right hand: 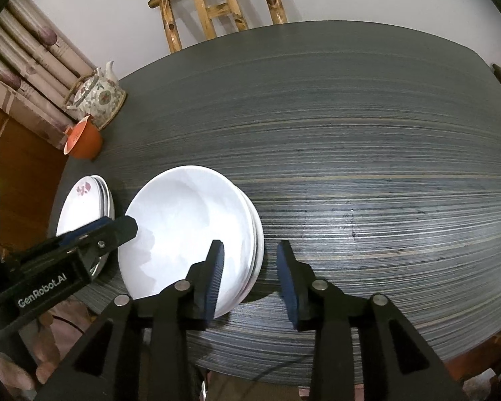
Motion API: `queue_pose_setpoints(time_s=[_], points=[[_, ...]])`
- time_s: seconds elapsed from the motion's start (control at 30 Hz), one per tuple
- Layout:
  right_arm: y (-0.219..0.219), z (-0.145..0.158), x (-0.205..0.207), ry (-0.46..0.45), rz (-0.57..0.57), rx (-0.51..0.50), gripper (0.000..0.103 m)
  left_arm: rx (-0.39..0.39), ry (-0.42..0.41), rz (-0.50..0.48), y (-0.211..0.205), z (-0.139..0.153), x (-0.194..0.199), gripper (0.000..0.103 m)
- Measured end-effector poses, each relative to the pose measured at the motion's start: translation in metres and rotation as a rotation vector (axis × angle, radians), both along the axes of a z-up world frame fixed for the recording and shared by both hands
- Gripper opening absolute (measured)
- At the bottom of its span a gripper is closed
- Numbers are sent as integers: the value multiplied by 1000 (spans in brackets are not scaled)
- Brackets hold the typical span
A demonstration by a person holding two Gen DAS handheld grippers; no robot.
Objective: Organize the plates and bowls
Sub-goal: 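Open both tools to release the bowl, then close both tools on the rim of the three nested bowls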
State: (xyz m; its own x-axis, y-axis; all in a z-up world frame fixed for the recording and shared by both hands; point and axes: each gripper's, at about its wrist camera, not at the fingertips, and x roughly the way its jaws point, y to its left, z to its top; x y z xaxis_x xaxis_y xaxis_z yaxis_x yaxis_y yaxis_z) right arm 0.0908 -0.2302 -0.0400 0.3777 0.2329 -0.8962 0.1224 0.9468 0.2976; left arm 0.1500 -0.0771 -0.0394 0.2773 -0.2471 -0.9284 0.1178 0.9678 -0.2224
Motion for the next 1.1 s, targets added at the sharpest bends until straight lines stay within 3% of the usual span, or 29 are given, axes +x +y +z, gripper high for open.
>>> queue_pose_setpoints(time_s=[0.43,0.73,0.93,1.1], points=[[3,-10,2,24,0,10,36,-104,58,48,5,-23,3,40],[4,-19,5,32,22,-1,36,-41,27,40,2,-35,8,40],[4,-27,10,35,11,2,35,-42,27,30,-1,-41,9,40],[3,-32,12,39,7,29,28,-55,22,10,-5,-44,7,39]])
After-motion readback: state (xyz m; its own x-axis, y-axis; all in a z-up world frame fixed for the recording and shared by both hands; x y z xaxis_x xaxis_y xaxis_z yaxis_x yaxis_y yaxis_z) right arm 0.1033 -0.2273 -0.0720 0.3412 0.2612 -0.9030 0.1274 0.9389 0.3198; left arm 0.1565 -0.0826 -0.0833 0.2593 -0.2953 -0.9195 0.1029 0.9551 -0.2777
